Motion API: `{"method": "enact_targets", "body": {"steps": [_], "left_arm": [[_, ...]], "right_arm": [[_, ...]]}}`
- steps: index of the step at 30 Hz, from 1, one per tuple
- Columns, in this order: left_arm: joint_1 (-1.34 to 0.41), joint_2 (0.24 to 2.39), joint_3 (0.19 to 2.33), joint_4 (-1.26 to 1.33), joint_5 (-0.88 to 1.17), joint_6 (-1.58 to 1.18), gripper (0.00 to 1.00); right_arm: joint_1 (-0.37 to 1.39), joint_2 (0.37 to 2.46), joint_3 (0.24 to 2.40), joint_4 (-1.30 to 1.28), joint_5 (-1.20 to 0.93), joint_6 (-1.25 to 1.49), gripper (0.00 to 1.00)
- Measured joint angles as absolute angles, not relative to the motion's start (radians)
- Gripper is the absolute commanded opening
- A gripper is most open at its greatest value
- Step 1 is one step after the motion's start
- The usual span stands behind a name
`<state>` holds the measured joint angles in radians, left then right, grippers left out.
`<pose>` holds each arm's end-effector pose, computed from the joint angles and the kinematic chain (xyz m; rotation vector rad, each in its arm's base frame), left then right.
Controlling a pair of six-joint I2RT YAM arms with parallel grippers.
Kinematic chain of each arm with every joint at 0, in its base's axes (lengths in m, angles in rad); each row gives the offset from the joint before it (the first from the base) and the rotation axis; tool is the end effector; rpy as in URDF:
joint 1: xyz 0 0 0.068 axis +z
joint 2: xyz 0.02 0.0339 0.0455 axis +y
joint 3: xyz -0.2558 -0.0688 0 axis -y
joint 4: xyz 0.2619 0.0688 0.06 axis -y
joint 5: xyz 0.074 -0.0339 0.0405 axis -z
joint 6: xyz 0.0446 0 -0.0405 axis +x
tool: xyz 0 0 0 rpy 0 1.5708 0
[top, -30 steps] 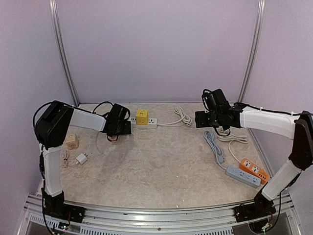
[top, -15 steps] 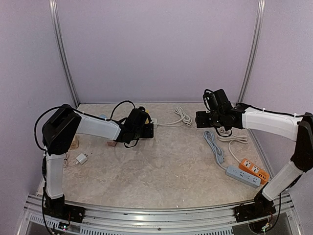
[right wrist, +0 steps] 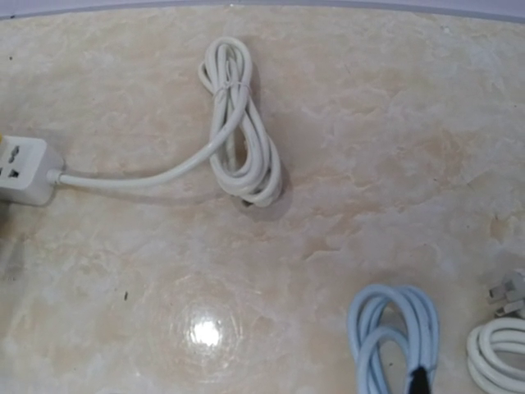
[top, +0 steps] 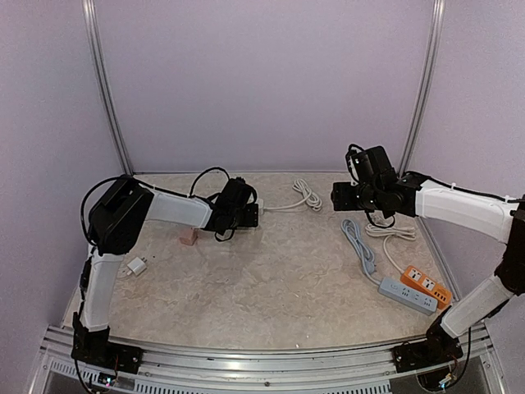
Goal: Insert the plug
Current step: Move the socket to the center of the board.
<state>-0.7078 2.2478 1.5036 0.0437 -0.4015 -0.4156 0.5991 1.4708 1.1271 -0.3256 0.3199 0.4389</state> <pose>0.3924 -0.3128 0.1055 0.1144 2.2080 -0.1659 0.2990 0.1872 0.2641 -0.0048 2.2093 0.2202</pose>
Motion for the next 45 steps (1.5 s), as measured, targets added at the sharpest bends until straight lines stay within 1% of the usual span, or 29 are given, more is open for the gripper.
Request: {"method": "enact_targets", "body": {"steps": [9, 19, 25, 31, 45], "left_arm": [[-0.639, 2.273, 1.515, -0.011, -0.349, -0.417, 0.78], [-0.642, 2.301, 1.609, -0.048, -0.313, -0.388, 0.79], [-0.642, 2.361, 1.708, -0.105, -0.327, -0.388, 0.78], [-0.64, 2.395, 1.762, -0.169, -0.326, -0.399, 0.78], [-0.608, 2.468, 1.967, -0.373, -0.245, -0.488, 0.79]], "right_arm": [[0.599, 1.471, 1.127, -0.326, 0.319, 0.439, 0.71], [0.599, 1.484, 1.128, -0.325, 0.308, 0.439, 0.71], [0.599, 1.484, 1.129, -0.325, 0.307, 0.439, 0.71], [0.599, 1.484, 1.132, -0.326, 0.307, 0.439, 0.71], [0.599, 1.484, 1.151, -0.332, 0.303, 0.439, 0.71]]}}
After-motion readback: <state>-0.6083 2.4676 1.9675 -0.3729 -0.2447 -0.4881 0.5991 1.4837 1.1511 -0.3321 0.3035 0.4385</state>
